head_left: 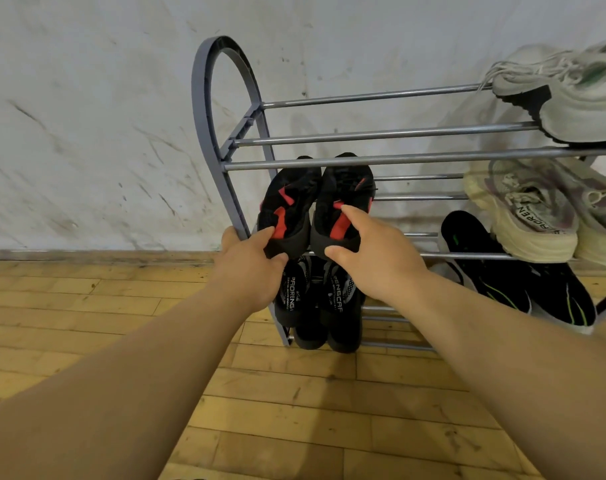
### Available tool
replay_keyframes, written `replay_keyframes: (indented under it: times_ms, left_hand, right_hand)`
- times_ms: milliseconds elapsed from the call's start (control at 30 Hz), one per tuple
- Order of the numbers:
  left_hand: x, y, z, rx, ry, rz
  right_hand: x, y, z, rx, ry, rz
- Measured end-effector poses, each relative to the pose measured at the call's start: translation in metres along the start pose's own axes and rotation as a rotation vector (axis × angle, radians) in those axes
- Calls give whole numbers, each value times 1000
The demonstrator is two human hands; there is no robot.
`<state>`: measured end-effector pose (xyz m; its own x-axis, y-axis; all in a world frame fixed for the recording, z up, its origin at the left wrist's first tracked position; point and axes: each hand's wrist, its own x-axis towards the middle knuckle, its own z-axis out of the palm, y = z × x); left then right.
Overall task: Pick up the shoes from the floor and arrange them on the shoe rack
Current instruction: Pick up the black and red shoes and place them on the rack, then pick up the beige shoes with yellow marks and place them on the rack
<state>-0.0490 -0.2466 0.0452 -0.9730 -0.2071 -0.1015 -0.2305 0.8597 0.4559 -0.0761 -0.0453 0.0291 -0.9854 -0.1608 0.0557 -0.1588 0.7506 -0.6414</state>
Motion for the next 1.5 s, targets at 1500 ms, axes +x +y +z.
replay_keyframes:
  times_ms: [1500]
  left_hand:
    - [-435, -401, 197, -477, -215, -987]
  right_hand:
    - [-256, -252, 282, -910, -1417, -646]
